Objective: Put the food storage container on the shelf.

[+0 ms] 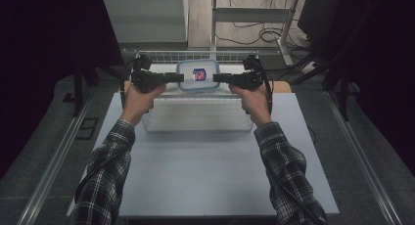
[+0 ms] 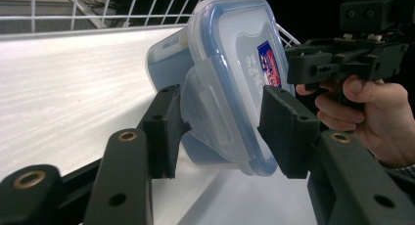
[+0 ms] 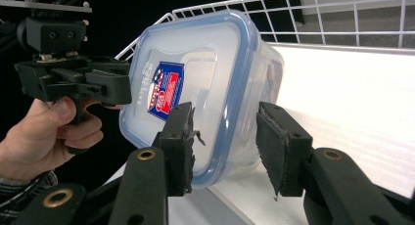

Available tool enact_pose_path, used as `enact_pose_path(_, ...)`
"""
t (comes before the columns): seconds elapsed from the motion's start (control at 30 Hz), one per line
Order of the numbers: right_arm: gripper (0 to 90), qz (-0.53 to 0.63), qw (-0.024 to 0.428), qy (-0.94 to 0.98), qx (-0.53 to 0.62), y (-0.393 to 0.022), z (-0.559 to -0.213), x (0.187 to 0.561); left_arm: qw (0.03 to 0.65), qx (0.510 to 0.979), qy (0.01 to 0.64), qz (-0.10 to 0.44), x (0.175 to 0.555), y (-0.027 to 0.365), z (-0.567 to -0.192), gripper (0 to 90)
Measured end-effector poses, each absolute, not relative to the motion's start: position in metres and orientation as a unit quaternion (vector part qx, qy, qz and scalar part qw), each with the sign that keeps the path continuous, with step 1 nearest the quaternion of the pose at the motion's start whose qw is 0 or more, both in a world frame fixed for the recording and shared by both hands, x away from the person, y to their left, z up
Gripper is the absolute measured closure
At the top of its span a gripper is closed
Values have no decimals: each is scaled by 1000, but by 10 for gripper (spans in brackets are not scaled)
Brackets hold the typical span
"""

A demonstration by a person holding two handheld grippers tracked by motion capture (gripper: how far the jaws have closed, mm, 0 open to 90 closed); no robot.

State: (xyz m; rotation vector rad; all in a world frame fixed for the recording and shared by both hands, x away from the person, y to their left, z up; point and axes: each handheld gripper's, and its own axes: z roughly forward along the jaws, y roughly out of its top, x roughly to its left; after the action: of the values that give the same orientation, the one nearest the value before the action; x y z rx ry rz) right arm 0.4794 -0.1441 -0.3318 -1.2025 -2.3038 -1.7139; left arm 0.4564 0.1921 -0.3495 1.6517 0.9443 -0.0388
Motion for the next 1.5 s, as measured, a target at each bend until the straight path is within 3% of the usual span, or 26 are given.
enact_pose_path(0.27, 589, -538, -13, -747, -390, -141, -331, 478, 554, 713, 428, 38, 457, 189, -343, 430)
enact_pose_path(0.37, 588, -538, -20, -746, -392, -140, -329, 477, 543, 716, 435, 64, 456, 190, -339, 450)
enact_pose_path(0.53, 591, -535, -44, -745, -396, -136, -325, 477, 543, 714, 438, 64, 457, 188, -337, 545)
enact_pose_path(0.7, 596, -529, -55, -749, -395, -133, -322, 477, 545, 714, 435, 65, 458, 183, -338, 538)
enact_pose_path(0.9, 510, -527, -77, -752, -389, -132, -322, 475, 544, 715, 434, 69, 455, 181, -338, 513)
enact_pose_path(1.13, 312, -536, -89, -759, -358, -132, -327, 468, 537, 721, 425, 101, 443, 181, -333, 260)
enact_pose_path(1.3, 156, -523, -106, -775, -340, -128, -330, 461, 531, 733, 409, 111, 435, 178, -336, 130)
enact_pose_path(1.5, 85, -509, -118, -783, -337, -126, -333, 453, 527, 747, 389, 113, 425, 176, -341, 78)
